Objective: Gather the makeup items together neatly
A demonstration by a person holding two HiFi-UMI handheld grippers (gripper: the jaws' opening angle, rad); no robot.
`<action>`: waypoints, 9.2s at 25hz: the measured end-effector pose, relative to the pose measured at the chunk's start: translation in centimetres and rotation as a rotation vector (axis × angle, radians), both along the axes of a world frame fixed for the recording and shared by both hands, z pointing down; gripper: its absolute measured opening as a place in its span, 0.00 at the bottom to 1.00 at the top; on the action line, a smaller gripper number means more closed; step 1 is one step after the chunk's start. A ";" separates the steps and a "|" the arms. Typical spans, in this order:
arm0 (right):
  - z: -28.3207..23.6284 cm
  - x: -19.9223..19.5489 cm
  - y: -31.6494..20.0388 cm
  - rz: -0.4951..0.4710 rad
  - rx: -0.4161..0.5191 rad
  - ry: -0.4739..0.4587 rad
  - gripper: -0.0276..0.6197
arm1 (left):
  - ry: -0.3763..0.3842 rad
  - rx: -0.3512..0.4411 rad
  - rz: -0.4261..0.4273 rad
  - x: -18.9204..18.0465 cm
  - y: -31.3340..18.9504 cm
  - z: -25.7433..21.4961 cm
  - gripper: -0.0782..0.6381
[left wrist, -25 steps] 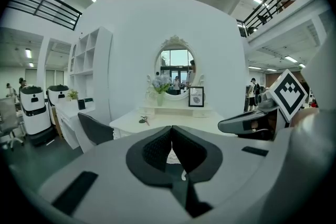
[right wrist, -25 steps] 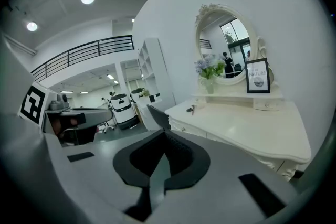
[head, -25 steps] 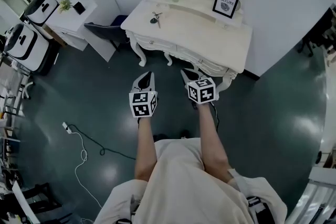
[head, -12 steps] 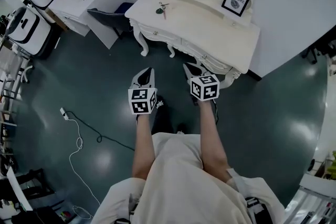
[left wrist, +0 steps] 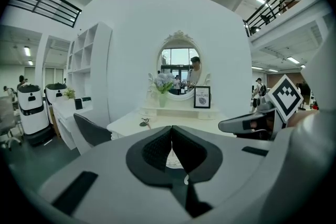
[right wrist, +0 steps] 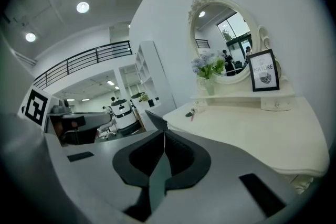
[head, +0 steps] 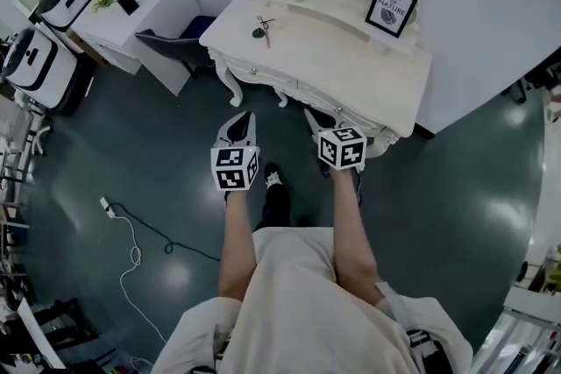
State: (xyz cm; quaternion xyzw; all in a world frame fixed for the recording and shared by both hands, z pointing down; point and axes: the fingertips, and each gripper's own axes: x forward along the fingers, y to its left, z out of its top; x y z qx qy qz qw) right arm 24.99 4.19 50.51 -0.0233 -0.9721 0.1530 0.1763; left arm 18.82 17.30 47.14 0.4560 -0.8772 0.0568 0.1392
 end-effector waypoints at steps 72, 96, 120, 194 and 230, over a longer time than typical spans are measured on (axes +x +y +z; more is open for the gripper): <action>15.1 -43.6 -21.3 -0.025 0.151 0.338 0.35 | 0.255 -0.041 0.049 -44.7 -25.1 13.2 0.13; 19.1 -47.9 -20.7 -0.338 0.312 0.407 0.38 | 0.296 -0.041 -0.001 -45.6 -25.3 14.9 0.13; 17.0 -27.9 -24.3 -0.243 0.338 0.482 0.39 | 0.305 -0.074 0.287 -31.9 -29.0 13.4 0.13; 20.2 -41.9 -12.6 0.225 0.038 0.498 0.24 | 0.314 -0.110 0.302 -42.8 -22.4 13.6 0.13; 19.7 -26.3 -24.8 0.967 -0.098 0.567 0.16 | 0.313 -0.139 0.564 -36.7 -30.9 13.2 0.13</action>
